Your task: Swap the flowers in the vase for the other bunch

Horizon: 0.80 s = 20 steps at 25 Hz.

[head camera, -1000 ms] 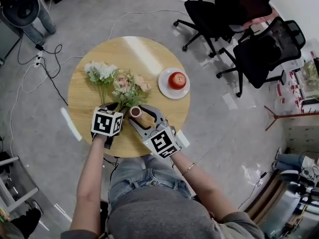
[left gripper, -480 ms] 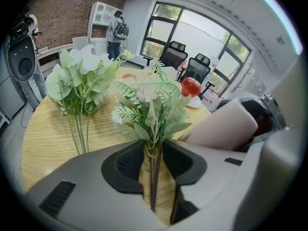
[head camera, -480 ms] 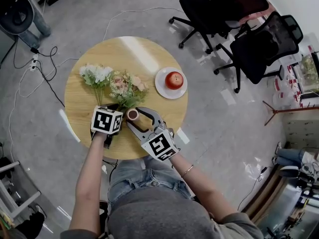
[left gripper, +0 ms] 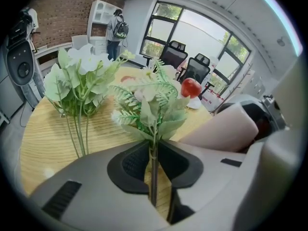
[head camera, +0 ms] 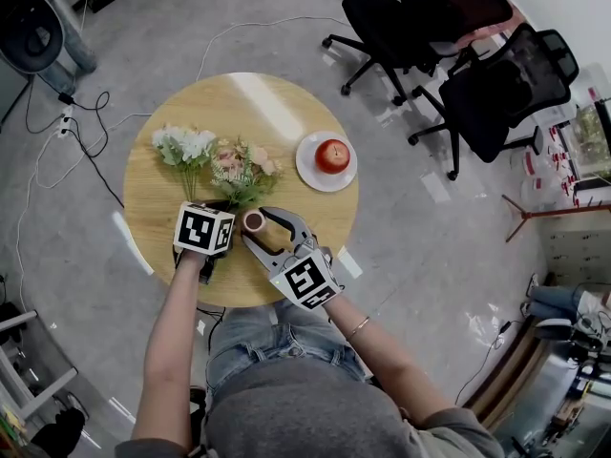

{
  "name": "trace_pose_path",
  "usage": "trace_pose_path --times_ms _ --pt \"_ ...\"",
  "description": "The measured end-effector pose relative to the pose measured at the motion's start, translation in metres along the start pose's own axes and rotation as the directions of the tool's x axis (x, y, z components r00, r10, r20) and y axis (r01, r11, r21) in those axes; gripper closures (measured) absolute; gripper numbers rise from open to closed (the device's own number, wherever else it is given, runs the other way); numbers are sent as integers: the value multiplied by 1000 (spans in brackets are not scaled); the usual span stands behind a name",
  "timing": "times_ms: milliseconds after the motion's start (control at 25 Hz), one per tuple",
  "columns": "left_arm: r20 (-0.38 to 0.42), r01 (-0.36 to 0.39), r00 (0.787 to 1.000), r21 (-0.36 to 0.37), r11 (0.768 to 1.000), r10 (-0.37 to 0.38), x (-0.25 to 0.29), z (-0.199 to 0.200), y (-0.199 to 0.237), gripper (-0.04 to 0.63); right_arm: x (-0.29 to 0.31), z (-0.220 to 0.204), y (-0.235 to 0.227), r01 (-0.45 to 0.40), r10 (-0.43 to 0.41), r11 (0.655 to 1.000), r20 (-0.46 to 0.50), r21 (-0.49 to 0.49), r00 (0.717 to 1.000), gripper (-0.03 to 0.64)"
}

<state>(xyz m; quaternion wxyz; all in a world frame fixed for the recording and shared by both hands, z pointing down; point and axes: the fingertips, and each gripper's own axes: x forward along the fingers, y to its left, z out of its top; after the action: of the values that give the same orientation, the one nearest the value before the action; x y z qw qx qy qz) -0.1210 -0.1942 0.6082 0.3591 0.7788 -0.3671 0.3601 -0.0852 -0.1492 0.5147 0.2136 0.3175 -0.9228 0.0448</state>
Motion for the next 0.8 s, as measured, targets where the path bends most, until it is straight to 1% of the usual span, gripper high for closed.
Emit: trace_pose_path --times_ms 200,320,480,600,720,800 --pt "57 -25 998 6 1000 25 -13 6 -1 535 -1 -1 2 -3 3 1000 3 8 1000 396" --pt "99 -35 994 -2 999 35 -23 10 -4 537 -3 -2 2 -6 6 1000 2 8 1000 396" --pt "167 -27 986 -23 999 30 -39 19 -11 537 -3 -2 2 -14 14 1000 15 17 1000 396" --pt "231 -9 973 -45 999 20 -52 25 -14 537 -2 -5 4 -14 14 1000 14 18 1000 396" --pt "301 14 954 -71 997 8 -68 32 -18 537 0 -6 7 -13 13 1000 14 14 1000 396" --pt "339 27 941 -74 997 0 -79 37 -23 537 -1 -6 7 -11 11 1000 14 12 1000 396"
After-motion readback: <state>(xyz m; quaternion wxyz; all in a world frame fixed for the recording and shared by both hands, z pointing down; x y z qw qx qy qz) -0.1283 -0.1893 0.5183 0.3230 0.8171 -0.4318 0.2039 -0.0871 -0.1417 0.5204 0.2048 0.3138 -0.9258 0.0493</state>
